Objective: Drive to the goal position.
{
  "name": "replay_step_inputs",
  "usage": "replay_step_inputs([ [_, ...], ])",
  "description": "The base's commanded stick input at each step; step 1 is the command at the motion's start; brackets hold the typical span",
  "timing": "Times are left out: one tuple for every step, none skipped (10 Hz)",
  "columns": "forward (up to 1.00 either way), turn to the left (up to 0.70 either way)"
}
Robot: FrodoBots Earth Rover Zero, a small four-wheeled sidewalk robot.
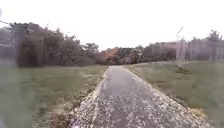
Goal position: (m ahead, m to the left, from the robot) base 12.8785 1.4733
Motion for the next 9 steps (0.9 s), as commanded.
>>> replay_step_inputs([
  [1.00, 0.00],
  [1.00, 0.00],
  [1.00, 0.00],
  [1.00, 0.00],
  [1.00, 0.00],
  [1.00, 0.00],
  [1.00, 0.00],
  [1.00, 0.00],
  [1.00, 0.00],
])
